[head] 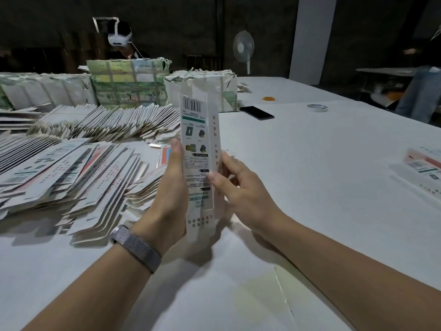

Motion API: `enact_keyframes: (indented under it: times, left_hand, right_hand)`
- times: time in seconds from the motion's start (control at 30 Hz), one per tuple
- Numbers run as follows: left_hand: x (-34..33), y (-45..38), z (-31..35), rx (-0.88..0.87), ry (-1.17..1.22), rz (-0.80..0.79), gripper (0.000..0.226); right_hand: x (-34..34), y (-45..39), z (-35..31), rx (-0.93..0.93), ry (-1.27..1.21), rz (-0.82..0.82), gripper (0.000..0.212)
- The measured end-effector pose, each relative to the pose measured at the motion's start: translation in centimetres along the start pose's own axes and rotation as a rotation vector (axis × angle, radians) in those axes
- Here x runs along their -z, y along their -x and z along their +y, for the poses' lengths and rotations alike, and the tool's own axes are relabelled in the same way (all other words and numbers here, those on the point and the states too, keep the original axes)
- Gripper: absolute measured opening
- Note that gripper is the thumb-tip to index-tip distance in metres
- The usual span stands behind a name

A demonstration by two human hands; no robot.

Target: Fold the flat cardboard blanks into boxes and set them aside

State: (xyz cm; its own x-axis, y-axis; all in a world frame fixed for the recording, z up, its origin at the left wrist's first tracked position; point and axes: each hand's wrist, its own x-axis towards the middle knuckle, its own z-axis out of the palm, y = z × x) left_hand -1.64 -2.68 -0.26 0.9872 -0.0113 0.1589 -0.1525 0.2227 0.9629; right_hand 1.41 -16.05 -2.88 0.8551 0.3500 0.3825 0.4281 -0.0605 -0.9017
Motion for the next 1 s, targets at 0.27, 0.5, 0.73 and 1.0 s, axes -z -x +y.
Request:
enact_keyframes:
  times: [0.27,0.5,0.73,1.0]
  left_hand:
    - [-0.5,0.0,-0.9,0.011,-0.124,-0.079,0.067]
    - [-0.7,0.0,-1.3,0.032,-0.138,-0.046,0.071]
    - [-0.6,0.0,-1.2,0.064,-0.077,-0.031,0.06]
    - [-0.4,-0.2,-1.2,0.024,-0.119,-0.016,0.049]
  right_hand:
    - [0.7,-0.1,-0.4,-0.053,0.008,0.137,0.033]
    - [0.9,0.1,-0.2,-0.103,-0.18,0.086,0.035]
    - [1.2,0.2,-0.4,-0.093,-0.253,0.075,0.023]
    - [1.4,0.2,-1.0,-0.088,-0.293,0.083,0.025]
